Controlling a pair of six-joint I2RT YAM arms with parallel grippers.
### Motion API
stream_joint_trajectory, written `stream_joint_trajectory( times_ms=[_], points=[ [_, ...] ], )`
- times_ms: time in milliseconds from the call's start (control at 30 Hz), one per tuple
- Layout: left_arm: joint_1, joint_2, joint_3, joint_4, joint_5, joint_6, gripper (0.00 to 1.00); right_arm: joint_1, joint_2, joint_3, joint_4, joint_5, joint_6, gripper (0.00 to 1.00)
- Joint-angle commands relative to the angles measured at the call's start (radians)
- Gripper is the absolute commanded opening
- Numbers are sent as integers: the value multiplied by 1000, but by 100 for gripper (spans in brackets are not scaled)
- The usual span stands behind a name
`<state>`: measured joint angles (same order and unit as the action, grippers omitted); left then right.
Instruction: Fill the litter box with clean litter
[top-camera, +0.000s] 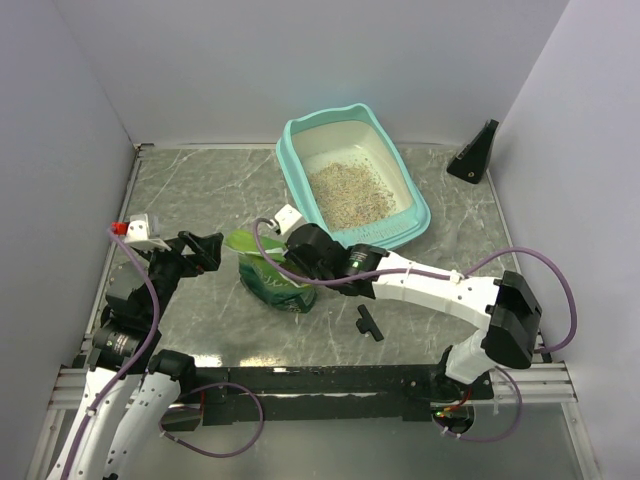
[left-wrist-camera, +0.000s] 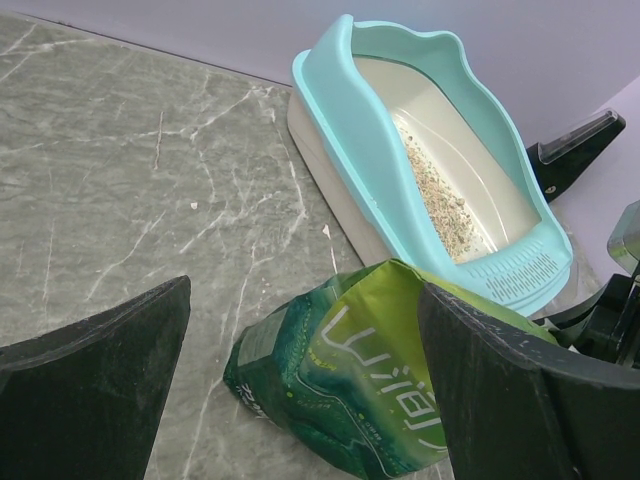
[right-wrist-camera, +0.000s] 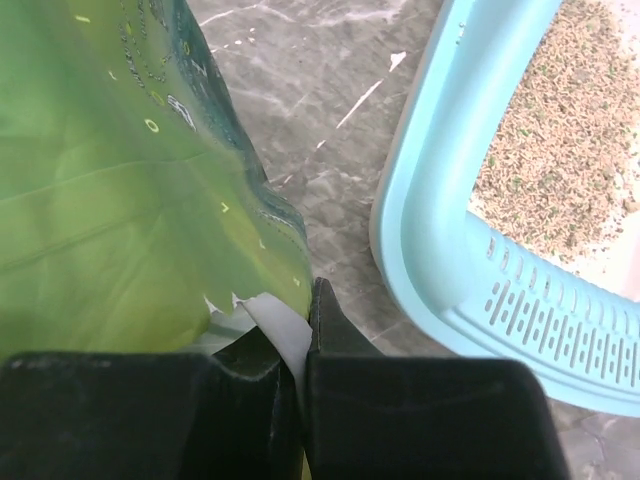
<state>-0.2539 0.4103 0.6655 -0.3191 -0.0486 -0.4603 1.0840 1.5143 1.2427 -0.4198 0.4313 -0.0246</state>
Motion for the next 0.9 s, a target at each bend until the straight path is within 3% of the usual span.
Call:
stream_joint_trajectory(
  times_ms=[0,33,67,100,200,400,567,733,800,867],
  points=[
    [5,4,5,34,21,8,99,-6,-72,18,65,80,-3,1],
    [5,2,3,35,23,8,99,-6,-77,18,64,78,0,15],
    [5,2,3,35,23,8,99,-4,-85,20,62,64,5,20],
    [5,1,3,35,23,6,99,-6,-91,27,56,58,11,33],
    [5,1,3,35,26,5,99,-6,-123,61,27,21,22,47],
    [5,-1,5,31,26,2,99,-7,-219,176,-128,23,126,63],
    [5,-4,6,28,29,-1,99,-65,-350,169,-295,130,218,65],
    [7,7,13,15,32,-8,99,-289,-500,-34,-312,93,336,68],
    [8,12,14,14,41,-12,99,-380,-523,-122,-310,107,376,76],
    [8,13,16,15,41,-11,99,-482,-546,-181,-295,72,420,79]
  ],
)
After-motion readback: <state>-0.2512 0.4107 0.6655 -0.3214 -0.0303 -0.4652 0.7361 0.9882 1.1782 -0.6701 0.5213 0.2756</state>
